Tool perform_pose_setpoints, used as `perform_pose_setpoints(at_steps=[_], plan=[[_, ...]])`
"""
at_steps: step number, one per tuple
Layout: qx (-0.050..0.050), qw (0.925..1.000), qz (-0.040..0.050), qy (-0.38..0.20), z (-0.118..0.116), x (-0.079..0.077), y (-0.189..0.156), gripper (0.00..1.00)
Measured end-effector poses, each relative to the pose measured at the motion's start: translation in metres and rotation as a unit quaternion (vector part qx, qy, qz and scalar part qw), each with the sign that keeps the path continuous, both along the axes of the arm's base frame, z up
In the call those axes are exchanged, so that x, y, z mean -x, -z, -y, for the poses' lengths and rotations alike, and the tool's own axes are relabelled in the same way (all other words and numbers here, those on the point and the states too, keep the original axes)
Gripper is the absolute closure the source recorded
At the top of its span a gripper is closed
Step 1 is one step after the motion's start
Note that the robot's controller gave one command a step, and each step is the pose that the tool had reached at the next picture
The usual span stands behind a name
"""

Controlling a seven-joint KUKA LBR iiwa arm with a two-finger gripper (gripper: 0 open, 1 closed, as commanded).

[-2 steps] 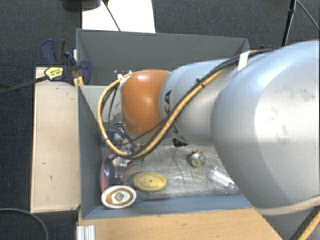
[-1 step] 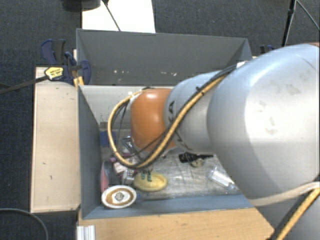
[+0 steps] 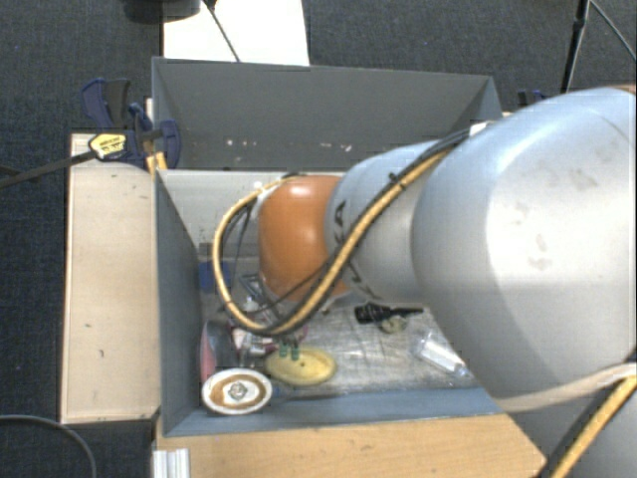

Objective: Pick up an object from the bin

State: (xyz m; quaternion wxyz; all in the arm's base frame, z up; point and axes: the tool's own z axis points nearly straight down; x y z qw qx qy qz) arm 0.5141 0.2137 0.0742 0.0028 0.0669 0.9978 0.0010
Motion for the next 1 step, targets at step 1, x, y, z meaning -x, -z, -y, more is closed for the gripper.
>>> perform_pose_setpoints(at_steps=[1], plan=[[-0.001,1.0000,0.0010,-0.001,-0.0177,-0.0097,-0.1295,1.00]])
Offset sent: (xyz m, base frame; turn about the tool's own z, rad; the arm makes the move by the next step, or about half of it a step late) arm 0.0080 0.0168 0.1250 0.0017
